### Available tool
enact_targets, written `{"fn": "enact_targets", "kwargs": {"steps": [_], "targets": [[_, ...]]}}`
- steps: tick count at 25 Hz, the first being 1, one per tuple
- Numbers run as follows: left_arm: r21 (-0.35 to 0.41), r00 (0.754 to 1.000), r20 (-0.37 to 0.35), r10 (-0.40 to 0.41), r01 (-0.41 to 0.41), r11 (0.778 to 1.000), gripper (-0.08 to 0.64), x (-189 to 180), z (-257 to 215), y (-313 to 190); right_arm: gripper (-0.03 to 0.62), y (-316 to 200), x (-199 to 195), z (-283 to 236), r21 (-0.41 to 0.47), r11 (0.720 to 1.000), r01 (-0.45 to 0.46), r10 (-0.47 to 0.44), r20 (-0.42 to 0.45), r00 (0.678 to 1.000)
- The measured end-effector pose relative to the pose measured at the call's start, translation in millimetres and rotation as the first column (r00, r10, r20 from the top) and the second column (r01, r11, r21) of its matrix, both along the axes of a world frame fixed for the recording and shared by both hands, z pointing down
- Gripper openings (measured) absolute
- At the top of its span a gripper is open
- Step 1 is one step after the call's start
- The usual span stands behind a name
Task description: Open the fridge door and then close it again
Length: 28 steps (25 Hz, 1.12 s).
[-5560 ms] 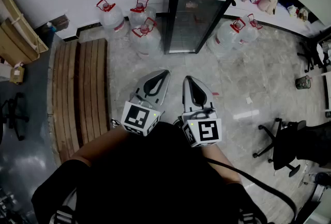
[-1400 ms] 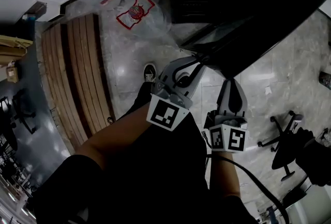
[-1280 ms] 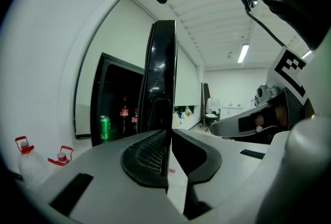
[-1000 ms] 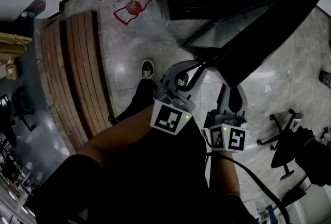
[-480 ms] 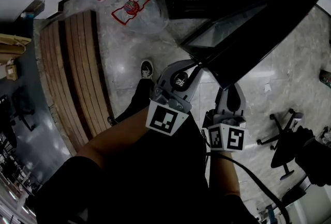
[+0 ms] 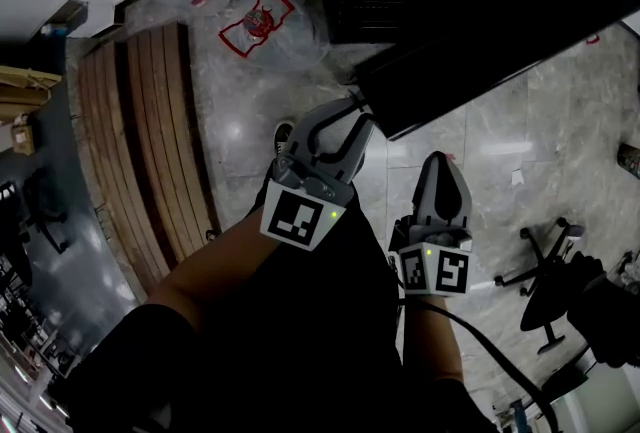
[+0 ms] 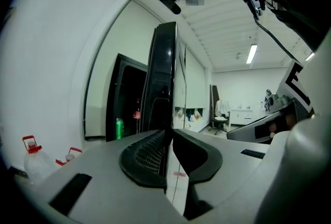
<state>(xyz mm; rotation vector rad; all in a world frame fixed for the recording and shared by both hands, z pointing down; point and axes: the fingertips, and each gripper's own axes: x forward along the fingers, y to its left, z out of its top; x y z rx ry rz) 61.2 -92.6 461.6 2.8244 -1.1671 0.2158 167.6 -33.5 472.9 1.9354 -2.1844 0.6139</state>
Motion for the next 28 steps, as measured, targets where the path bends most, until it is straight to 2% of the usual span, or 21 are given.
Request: {"fn": "enact_targets", "kwargs": {"steps": [2,6,10,24,28], "targets": [[-0.006,1.000,0.001,-0.019,0.019,1.000,0.052,-9,2,-14,0.015,-7,-3,0,0.000,1.000,0.005,-0.005,0.002,1.000],[-0.043,0.995,-0.049,-0.086,0.084,0.996,0.063,-25,2,-41,0.015,-20,-9,-2,0.007,1.000,0.007,-0.007,0.006,1.000],[-0.045,0.990,-0.077,-0.121,0.118,0.992,0.071,-37,0,-72,0.015,-32,-15,0,-0.005,1.000,0.006,-0.006,0.004,1.000],[-0.018,0.986,-0.083,-0.145,0.144,0.989,0.078,-53,1,-145,0.015,-50,-13,11,-0.023,0.999,-0.041,0.041,0.011,0.999],[0.011,0.987,-0.072,-0.141,0.142,0.990,0.080,-55,0,-161,0.015,-55,-8,9,-0.023,0.997,-0.068,0.069,0.011,0.998]]}}
